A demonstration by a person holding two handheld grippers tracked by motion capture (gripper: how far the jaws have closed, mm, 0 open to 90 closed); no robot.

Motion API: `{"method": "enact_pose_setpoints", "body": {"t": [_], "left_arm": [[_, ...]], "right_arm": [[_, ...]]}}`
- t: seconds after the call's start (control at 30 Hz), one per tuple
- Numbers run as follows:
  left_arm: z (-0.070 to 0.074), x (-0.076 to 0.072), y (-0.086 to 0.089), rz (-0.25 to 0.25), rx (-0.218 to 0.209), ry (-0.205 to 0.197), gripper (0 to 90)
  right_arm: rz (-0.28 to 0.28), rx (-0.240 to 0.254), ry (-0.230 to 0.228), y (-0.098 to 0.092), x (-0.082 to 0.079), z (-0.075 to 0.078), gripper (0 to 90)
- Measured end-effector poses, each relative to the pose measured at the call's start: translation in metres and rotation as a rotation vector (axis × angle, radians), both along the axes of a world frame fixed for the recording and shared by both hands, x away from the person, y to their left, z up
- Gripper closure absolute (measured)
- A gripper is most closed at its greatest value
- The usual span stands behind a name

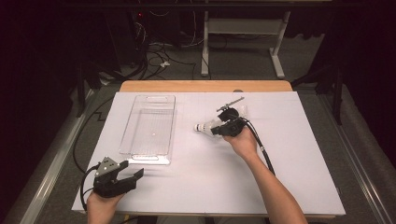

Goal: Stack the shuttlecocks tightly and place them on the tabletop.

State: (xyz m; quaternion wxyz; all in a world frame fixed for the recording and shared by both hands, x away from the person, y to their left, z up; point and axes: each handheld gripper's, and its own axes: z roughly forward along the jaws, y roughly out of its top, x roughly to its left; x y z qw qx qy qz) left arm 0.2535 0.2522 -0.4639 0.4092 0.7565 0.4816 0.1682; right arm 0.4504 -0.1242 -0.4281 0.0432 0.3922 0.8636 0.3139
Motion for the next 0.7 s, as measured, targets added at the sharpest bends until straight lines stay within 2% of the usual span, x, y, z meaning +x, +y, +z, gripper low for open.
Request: {"method": "enact_pose_setpoints", "body": {"t": [0.4, 0.7], "left_arm": [[0.0001, 0.0000, 0.0000, -0.002, -0.001, 0.001, 31.6], [0.0001, 0.0000, -0.0003, -0.002, -0.003, 0.000, 31.6]], "right_arm": [[0.005, -0.008, 0.002, 0.0049, 0.0042, 0.0004, 90.0], [-0.013, -0.015, 0.008, 0.0029, 0.0072, -0.0003, 90.0]]}}
